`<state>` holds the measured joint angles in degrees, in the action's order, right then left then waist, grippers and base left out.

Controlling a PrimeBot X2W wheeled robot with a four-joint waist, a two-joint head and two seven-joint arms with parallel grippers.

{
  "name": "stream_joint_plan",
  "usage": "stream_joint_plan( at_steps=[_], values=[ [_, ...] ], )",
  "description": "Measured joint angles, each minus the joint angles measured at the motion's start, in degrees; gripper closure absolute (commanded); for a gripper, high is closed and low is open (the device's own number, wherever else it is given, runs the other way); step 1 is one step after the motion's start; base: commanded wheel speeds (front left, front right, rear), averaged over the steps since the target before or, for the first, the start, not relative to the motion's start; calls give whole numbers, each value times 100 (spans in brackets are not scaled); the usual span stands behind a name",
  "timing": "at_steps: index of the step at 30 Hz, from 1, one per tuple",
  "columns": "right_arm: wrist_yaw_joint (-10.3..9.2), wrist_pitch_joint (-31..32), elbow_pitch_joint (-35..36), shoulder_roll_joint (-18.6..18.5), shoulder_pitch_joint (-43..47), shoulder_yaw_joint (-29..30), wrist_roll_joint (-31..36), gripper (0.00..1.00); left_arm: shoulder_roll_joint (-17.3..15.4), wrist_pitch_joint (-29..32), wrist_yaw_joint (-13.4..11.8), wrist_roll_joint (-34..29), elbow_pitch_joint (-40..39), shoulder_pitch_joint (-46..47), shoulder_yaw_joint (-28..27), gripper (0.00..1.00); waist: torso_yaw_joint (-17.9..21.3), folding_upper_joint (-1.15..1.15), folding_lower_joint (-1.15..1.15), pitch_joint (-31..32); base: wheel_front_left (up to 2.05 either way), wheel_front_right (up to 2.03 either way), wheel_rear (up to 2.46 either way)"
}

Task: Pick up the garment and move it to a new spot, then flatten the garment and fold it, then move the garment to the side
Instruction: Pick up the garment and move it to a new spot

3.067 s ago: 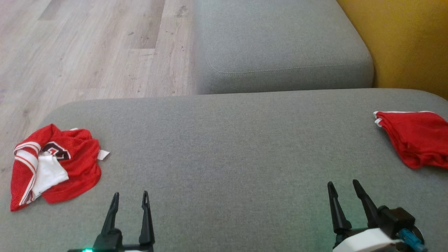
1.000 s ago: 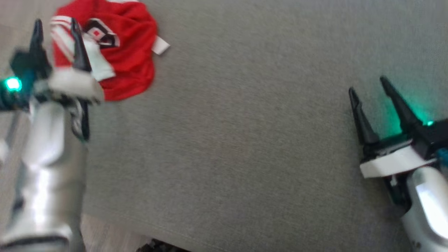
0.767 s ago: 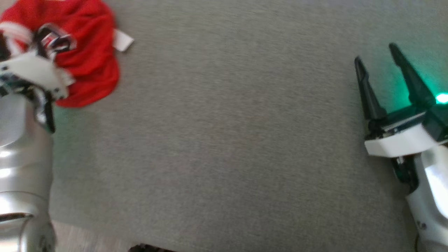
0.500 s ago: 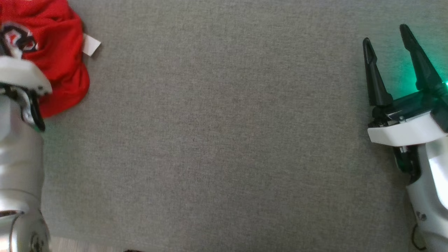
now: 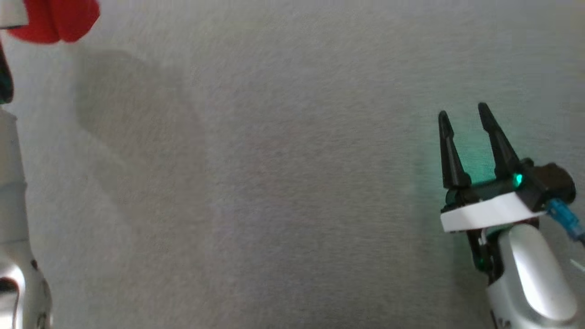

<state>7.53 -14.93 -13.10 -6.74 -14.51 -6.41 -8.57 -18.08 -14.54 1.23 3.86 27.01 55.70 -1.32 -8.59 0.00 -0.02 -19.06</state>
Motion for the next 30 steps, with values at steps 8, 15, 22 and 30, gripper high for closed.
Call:
stream_joint_plan(
  at_steps=[8,15,22,30],
  values=[
    [0,7,12,274,542,188,-270,0,259,697,338,-12,-1350,-351,757,100,944,0,0,705,0,0,0],
    [0,12,261,325,582,186,-336,0,777,847,333,60,-1560,-1608,1407,100,1696,0,1,1094,0,0,0],
    [0,12,380,335,720,203,-335,0,1337,400,339,-99,-446,-2984,2507,94,2308,0,1,1289,0,0,0],
    [0,13,149,381,847,103,-335,0,1525,42,238,490,541,-3663,2988,0,2112,0,2,1221,0,0,0]
  ],
)
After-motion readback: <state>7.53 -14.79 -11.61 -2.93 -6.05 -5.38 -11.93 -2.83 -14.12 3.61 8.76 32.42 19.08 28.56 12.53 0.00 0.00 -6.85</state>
